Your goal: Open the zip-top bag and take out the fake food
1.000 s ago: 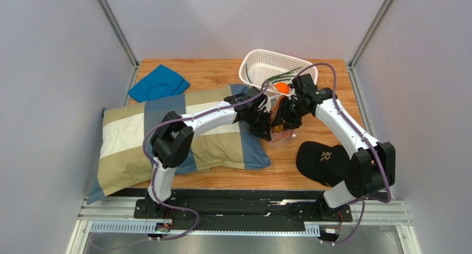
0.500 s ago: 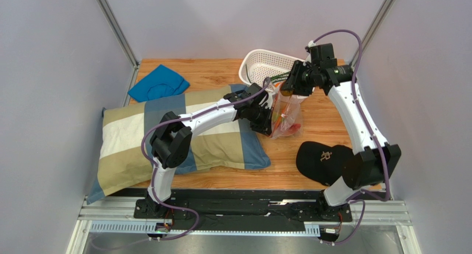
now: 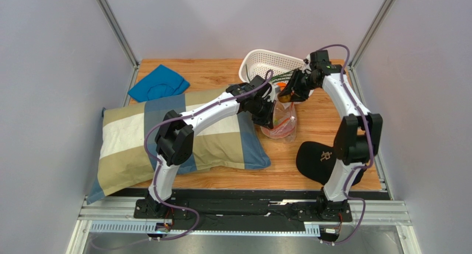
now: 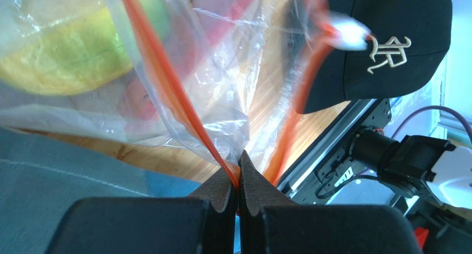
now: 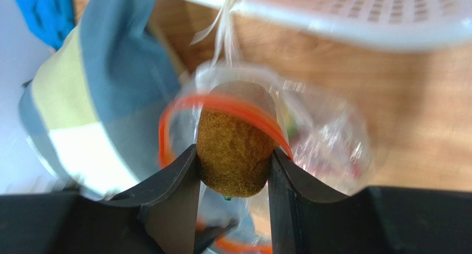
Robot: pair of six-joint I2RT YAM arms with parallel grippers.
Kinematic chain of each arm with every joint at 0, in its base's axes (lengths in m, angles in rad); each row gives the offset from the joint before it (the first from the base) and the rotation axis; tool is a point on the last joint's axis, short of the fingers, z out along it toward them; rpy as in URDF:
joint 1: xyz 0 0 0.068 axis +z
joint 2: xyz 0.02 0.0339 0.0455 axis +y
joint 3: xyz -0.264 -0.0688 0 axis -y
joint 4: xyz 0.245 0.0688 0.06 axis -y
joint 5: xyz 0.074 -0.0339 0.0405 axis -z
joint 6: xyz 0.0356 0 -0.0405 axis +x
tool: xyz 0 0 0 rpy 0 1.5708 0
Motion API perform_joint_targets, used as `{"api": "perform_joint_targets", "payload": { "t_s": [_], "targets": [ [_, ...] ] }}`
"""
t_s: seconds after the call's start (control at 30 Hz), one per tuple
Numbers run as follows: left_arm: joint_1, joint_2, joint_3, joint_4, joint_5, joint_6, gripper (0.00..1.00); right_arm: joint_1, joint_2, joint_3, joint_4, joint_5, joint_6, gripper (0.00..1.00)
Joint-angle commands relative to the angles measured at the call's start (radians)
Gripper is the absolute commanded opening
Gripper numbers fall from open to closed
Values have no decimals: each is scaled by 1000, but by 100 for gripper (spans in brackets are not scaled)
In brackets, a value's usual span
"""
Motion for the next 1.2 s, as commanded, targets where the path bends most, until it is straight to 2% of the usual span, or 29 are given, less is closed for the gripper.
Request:
{"api": "perform_joint_targets", "payload": {
  "t_s": [0.0,0.07,0.17,0.27,0.37,0.4,0.53,0.63,0.77,0.8,0.83,0.87,0.9,0.97,1.0,1.1,1.17],
  "targets": [
    [32,45,91,-72,26,-9,0,26,-266,-92,18,-80,69,0],
    [41,56,103,-81,23,-16,0,36,-321,-101,-59,-94,66,0],
    [49,64,117,-89,29,-5,0,39,-394,-126,-79,-103,74,0],
    [49,55,105,-96,37,7,0,26,-448,-65,-52,11,73,0],
    [47,15,51,-81,43,21,0,-16,-341,58,11,73,94,0],
    [47,-11,18,-78,38,24,0,-20,-248,101,32,90,96,0],
    [47,-70,-45,-64,23,41,0,-31,-8,387,66,122,76,0],
    [46,-93,-58,-64,23,61,0,-46,166,498,83,128,66,0],
    [43,-100,-35,-66,34,102,0,-59,302,532,96,107,56,4],
    [41,-99,-26,-64,38,109,0,-59,322,532,99,110,50,6],
    [40,-96,-7,-64,46,113,0,-60,347,531,99,113,46,19],
    [40,-88,2,-64,49,113,0,-62,358,531,96,111,45,26],
    [38,-84,8,-67,51,113,0,-65,364,526,94,116,42,39],
    [38,-74,21,-69,55,103,0,-65,367,529,62,134,21,53],
    [37,-71,21,-70,55,96,0,-65,364,534,37,150,10,64],
    [32,-64,28,-70,49,77,0,-66,323,537,-74,206,-32,77],
    [29,-62,33,-75,40,60,0,-66,290,532,-186,255,-50,79]
  ]
}}
